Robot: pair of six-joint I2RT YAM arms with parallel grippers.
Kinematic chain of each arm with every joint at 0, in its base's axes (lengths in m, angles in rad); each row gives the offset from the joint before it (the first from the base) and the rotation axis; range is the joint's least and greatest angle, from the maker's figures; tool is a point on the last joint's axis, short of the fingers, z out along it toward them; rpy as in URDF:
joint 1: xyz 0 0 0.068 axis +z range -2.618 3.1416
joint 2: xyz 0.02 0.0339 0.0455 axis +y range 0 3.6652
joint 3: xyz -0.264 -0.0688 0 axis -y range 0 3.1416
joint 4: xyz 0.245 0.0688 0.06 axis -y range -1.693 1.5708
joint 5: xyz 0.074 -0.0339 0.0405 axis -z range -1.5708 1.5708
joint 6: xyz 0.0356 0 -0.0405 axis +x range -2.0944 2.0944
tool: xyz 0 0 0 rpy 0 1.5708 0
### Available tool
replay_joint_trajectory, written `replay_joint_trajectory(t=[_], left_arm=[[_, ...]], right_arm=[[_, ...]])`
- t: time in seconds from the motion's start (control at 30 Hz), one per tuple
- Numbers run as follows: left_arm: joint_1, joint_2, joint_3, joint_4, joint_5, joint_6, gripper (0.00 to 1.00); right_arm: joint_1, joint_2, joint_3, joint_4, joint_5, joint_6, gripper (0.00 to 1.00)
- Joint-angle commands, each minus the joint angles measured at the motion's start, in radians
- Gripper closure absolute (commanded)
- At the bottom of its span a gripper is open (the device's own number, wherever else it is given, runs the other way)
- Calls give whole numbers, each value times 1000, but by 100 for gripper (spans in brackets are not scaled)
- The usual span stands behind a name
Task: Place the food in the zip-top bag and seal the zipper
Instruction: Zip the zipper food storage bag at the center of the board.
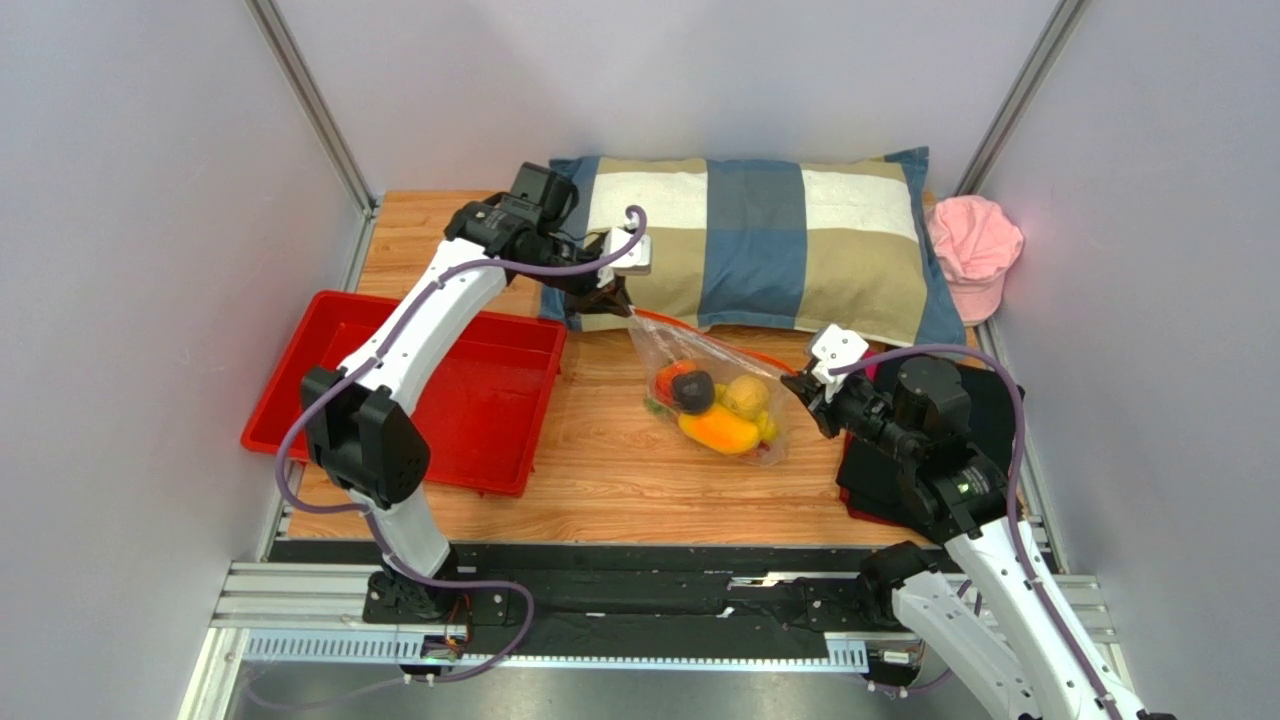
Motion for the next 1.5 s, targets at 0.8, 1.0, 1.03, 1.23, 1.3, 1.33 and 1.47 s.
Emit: replay_joint_trajectory(t=[0.8, 1.0, 1.03, 1.23, 1.3, 1.33, 1.47], left_arm=[[107, -141, -11, -9, -40, -306, 100], [107, -75, -14, 113, -140, -456, 100], [107, -67, -10, 148, -152, -485, 100], [109, 17, 29, 277, -261, -603, 96], [109, 51, 50, 280, -257, -638, 93], [109, 57, 62, 281, -258, -652, 81], [112, 39, 69, 288, -278, -700, 9]], right_arm=[[-19, 283, 131, 86, 83, -63, 100], [-62, 474, 234, 184, 143, -27, 100], [-68, 494, 261, 193, 143, -27, 100], [-102, 607, 315, 244, 148, -30, 100], [-106, 646, 346, 238, 149, -17, 100], [-106, 658, 358, 220, 145, -4, 93], [-113, 672, 409, 137, 138, 80, 38]])
